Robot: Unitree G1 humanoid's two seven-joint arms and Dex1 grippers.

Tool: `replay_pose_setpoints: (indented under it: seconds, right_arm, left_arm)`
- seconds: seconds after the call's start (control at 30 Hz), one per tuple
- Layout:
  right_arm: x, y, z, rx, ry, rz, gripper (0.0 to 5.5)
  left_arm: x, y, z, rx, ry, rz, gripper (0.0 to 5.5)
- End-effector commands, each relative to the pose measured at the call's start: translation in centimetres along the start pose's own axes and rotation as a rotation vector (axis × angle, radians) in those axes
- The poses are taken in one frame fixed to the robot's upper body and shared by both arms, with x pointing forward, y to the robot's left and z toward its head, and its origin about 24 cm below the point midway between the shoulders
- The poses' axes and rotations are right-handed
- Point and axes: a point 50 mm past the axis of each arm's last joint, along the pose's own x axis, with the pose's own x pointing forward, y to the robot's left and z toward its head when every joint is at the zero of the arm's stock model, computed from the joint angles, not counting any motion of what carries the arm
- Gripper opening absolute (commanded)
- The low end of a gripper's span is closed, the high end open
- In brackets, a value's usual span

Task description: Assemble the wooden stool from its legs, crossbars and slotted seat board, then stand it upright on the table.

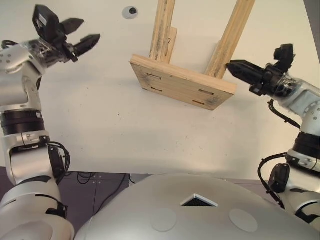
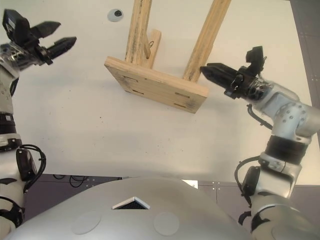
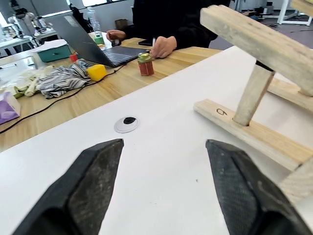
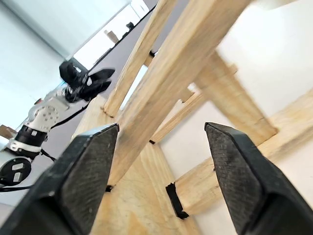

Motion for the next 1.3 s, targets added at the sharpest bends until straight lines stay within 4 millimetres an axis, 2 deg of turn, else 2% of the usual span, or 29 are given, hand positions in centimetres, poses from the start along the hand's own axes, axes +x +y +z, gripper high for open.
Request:
replay_pose_setpoints:
  seconds: [0.03,0.2,0.3,0.43,0.6,0.67,0.97,1.0,1.13,1.3]
  right_arm:
    - [-1.6,0.1,5.2,0.069,-0.055,0.138,3.23]
    - [-0.9,0.3,5.1,-0.097,0.269,0.162,3.23]
    - [-1.1,0.1,3.4,-0.163,0.429,0.188,3.23]
    - [-2.4,-0.3,0.5,-0.266,0.613,0.168,3.23]
    - [-2.5,-0.1,-0.9,-0.301,0.635,0.186,3.23]
    - [-2.1,0.0,-1.2,-0.296,0.605,0.189,3.23]
    - [0.4,1.5,-5.3,-0.204,0.461,0.14,3.23]
    - [0.6,1.4,-5.6,-0.205,0.45,0.122,3.23]
    - [1.2,0.7,-5.5,-0.211,0.431,0.033,2.59]
    - [1.0,0.1,-5.1,-0.23,0.477,0.035,2.43]
  left_arm:
    - [-0.6,-1.8,-1.2,-0.027,-0.02,-0.102,3.08]
    - [-1.5,-3.8,-1.6,-0.054,-0.002,-0.243,3.08]
    - [-1.1,-3.5,-1.9,-0.065,0.004,-0.254,3.08]
    - [0.7,-3.9,-1.7,-0.041,0.019,-0.342,3.08]
    - [2.5,-4.0,-0.9,-0.011,0.011,-0.408,3.08]
    - [2.7,-3.9,-0.8,-0.005,0.018,-0.432,3.08]
    - [3.6,-3.9,-0.4,-0.007,0.049,-0.51,3.08]
    - [3.8,-4.1,-0.5,-0.012,0.048,-0.52,3.08]
    - [3.7,-4.7,-0.7,-0.024,0.06,-0.556,3.08]
    - [4.5,-5.0,-0.6,-0.027,0.042,-0.572,3.08]
